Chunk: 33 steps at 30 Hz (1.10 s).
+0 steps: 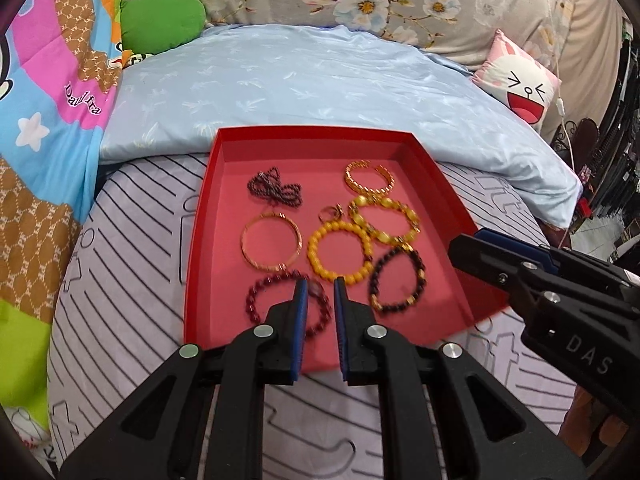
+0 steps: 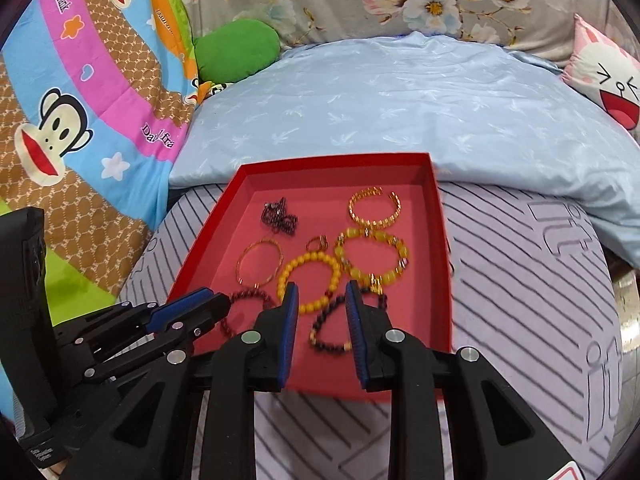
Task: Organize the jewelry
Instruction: 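Move back to the loose gold hoops and grasp one with the right gripper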
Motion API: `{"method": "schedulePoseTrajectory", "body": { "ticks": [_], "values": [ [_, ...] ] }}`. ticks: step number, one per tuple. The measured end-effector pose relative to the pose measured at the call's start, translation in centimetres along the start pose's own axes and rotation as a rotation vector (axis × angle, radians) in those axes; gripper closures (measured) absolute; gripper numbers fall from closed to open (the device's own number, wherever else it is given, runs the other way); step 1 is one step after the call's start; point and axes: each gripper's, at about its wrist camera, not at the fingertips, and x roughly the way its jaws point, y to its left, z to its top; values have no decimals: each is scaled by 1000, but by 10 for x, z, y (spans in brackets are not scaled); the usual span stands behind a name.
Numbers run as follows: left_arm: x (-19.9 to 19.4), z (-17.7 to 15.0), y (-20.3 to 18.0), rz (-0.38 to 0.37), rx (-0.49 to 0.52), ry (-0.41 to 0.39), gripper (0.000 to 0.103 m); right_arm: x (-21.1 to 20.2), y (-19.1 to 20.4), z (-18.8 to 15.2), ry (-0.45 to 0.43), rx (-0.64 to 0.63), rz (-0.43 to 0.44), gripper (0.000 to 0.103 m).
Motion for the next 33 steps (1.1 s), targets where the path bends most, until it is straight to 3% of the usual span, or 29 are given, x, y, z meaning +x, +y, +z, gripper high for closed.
{"method": "schedulePoseTrajectory", "body": {
  "ticks": [7,19,22,33],
  "values": [
    [-29,-39,-17,-4,19,14,85,-32,-11,-50,23,20,-28,79],
    [-44,-99,-37,-27,46,87,81,-55,-37,-125,83,92,-75,79],
    [-45,-113,-46,-30,66,99,74,-57,-50,-138,98,123,-95,79],
    [-39,-134,-72,-64,113,151,73,-49,-62,-154,115,110,-154,79]
  ]
}}
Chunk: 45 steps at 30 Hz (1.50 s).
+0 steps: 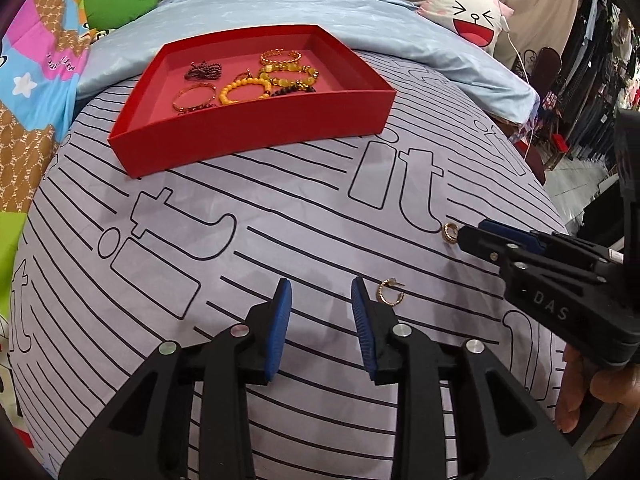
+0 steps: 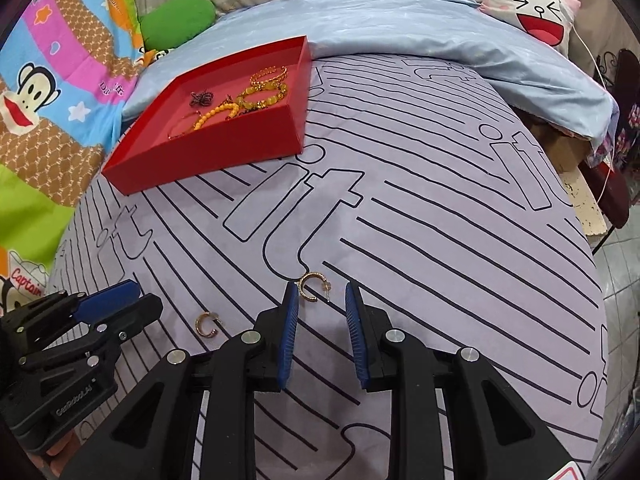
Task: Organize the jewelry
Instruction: 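Move back to the loose gold hoops and grasp one with the right gripper, then grasp the other gold hoop with the left gripper while the right gripper holds its hoop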
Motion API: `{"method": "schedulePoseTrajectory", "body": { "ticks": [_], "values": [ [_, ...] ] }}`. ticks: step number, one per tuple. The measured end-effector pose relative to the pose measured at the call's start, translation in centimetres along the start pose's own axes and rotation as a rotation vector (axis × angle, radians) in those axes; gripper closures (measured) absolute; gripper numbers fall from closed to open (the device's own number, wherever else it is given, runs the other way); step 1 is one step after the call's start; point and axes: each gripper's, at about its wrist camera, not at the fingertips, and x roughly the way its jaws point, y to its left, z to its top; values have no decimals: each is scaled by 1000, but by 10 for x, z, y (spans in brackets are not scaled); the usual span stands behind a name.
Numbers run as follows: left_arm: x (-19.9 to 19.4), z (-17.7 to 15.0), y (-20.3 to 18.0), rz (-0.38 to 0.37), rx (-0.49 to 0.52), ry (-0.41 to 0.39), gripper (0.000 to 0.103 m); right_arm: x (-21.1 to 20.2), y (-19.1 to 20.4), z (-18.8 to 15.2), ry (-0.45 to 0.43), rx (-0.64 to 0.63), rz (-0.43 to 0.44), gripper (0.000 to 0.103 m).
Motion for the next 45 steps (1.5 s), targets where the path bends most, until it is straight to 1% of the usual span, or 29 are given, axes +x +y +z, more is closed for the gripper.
{"method": "schedulePoseTrajectory", "body": {
  "ticks": [3,11,13,15,16,20,29,36,39,42,44,45],
  "values": [
    [2,-1,-2,1,4,8,71,5,1,1,4,-7,2,79],
    [6,-4,-5,-12,6,26,71,14,2,4,9,-25,2,79],
    [6,-5,-6,-14,9,27,71,14,4,4,5,-32,-6,81],
    [7,-5,-7,-18,12,30,71,14,4,3,0,-39,-16,85],
    [7,-5,-8,-19,14,31,71,14,3,3,-2,-42,-16,85],
    [8,-6,-14,-27,24,34,68,13,1,2,-3,-33,-11,86],
    [11,-5,-24,-43,47,42,67,6,-4,-3,0,-4,7,86],
    [18,-4,-33,-22,73,29,68,1,-5,-10,4,9,13,86],
    [19,-3,-35,-13,84,22,72,0,-5,-13,6,16,17,86],
    [20,-2,-37,-5,95,17,79,-1,-5,-17,10,18,19,86],
    [22,-1,-36,-4,98,15,87,-2,-5,-18,12,19,20,86],
    [22,-1,-36,-5,99,13,87,-2,-5,-19,12,19,20,86]
  ]
}}
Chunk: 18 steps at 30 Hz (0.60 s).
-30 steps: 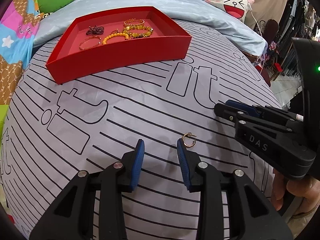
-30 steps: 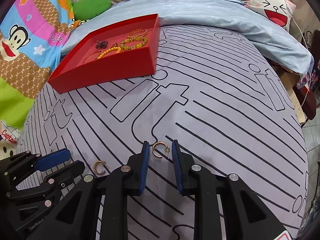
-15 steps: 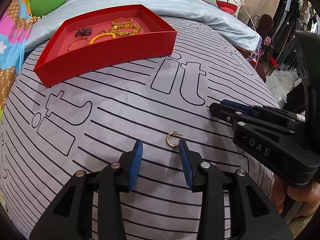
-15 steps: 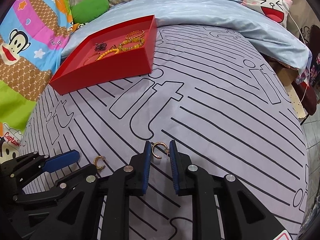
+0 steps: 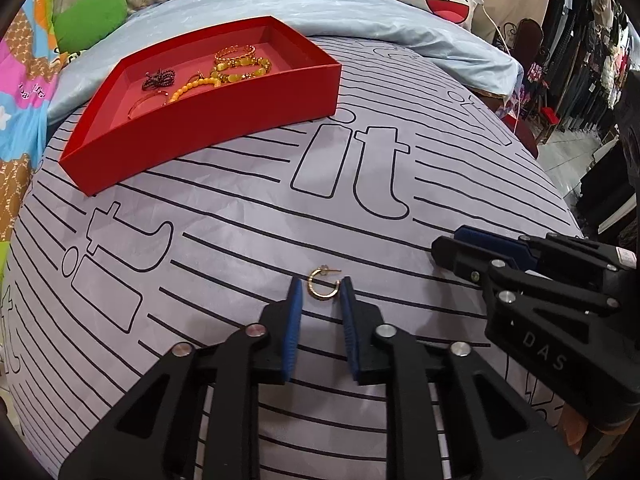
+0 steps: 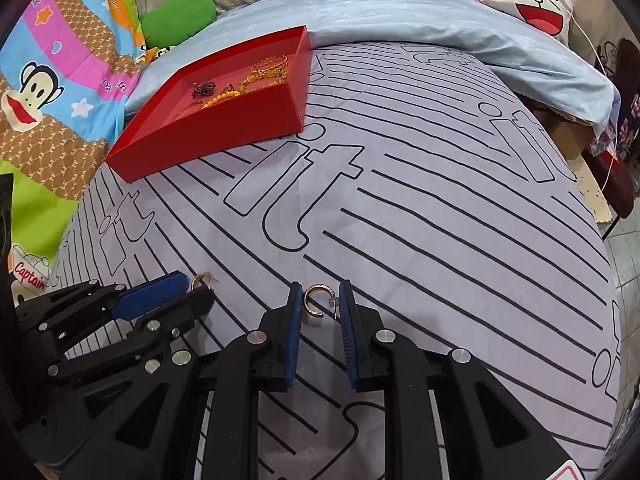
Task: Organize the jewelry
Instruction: 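Grasp the other gold hoop with the left gripper while the right gripper holds its hoop, then carry both gold hoops into the red tray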
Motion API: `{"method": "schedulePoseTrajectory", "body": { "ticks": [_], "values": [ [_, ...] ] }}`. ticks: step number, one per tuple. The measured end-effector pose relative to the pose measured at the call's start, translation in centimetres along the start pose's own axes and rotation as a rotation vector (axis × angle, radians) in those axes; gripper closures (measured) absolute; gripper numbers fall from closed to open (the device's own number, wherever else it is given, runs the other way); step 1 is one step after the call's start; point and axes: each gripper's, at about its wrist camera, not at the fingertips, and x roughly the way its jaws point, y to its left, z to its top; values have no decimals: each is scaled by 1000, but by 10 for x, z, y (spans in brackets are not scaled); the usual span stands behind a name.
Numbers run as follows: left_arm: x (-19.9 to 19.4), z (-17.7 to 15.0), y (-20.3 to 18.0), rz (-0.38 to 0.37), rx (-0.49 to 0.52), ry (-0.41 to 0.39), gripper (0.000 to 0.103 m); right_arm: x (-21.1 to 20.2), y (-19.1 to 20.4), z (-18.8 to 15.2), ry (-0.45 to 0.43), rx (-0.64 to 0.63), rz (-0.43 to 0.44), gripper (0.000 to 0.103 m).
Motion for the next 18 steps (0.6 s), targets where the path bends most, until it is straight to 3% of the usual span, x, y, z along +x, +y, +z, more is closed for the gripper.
{"method": "schedulePoseTrajectory", "body": {
  "ticks": [18],
  "values": [
    [-15,3,13,28,-24,-20,87,-10,22,4,-19,-34,31,86]
  ]
}}
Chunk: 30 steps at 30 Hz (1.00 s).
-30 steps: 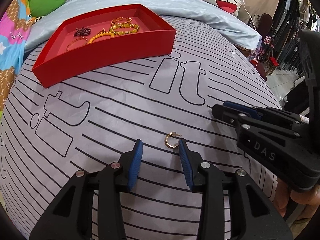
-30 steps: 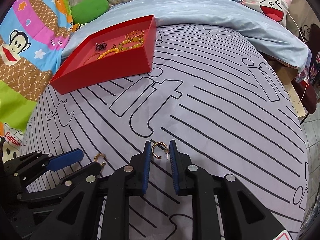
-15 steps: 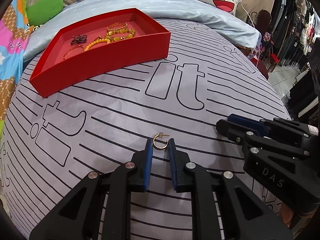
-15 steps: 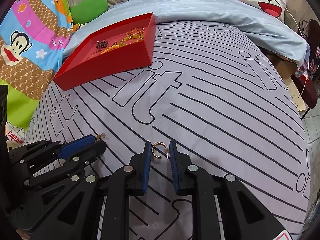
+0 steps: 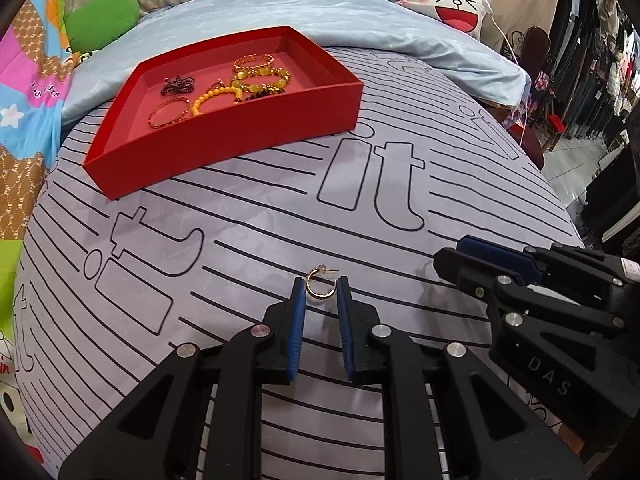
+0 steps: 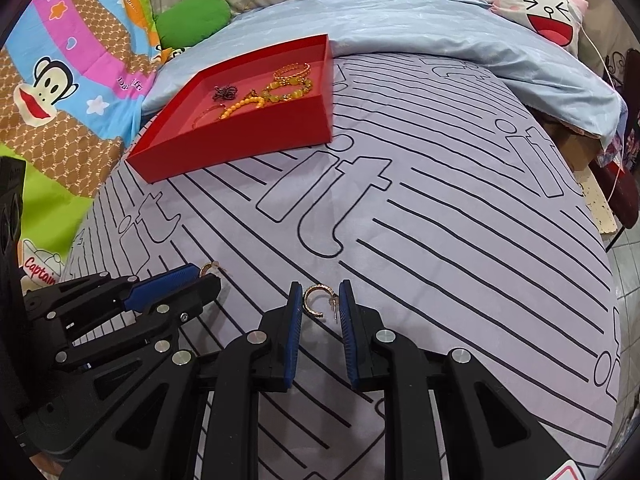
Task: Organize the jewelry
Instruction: 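Carry both gold hoops into the red tray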
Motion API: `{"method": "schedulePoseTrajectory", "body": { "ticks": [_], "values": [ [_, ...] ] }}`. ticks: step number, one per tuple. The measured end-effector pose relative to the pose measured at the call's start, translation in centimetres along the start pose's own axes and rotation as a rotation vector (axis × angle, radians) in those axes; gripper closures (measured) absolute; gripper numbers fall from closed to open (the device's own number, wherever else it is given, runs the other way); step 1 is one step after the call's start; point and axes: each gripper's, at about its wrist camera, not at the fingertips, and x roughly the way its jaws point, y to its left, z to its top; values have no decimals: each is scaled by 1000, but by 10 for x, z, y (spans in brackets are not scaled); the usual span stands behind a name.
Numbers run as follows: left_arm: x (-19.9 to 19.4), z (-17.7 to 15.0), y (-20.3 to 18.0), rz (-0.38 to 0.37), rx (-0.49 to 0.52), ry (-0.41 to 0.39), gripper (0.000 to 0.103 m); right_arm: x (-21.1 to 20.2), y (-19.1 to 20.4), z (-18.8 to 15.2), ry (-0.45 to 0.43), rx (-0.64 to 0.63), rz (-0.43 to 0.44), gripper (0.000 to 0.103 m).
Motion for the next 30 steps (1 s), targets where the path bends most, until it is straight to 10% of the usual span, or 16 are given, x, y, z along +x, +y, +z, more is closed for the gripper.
{"method": "schedulePoseTrajectory", "body": {
  "ticks": [30],
  "values": [
    [-11,88,84,54,-107,-119,87,10,67,117,-131,-128,84,85]
  ]
}}
